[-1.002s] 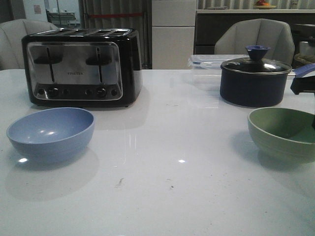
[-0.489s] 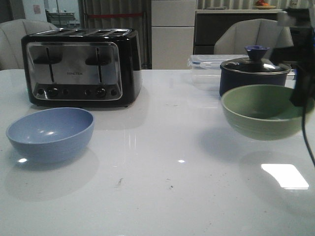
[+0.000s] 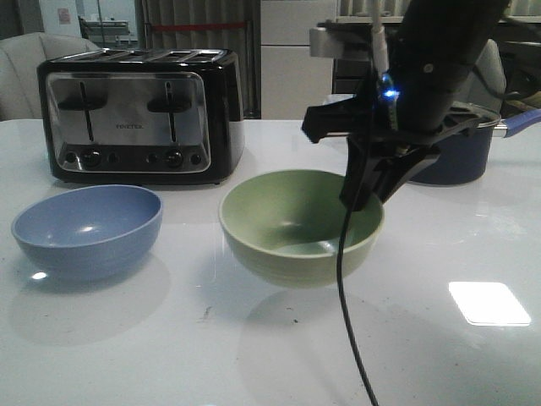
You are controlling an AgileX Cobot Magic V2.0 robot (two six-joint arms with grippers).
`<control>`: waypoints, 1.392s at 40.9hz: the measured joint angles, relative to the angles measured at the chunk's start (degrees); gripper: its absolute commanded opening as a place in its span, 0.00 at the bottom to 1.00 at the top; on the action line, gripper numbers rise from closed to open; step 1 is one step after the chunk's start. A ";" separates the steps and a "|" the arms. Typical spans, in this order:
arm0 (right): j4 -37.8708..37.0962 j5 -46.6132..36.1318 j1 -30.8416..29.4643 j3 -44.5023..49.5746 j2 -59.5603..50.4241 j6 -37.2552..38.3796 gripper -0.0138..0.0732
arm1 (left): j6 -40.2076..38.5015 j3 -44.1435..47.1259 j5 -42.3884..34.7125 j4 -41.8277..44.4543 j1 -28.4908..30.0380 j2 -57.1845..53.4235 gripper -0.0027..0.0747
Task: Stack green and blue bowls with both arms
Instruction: 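Slide the green bowl to the table center and release it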
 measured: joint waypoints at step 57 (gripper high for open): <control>0.34 -0.98 3.61 23.24 -48.63 -5.42 0.65 | 0.00 -7.04 0.44 0.37 -5.27 20.69 0.77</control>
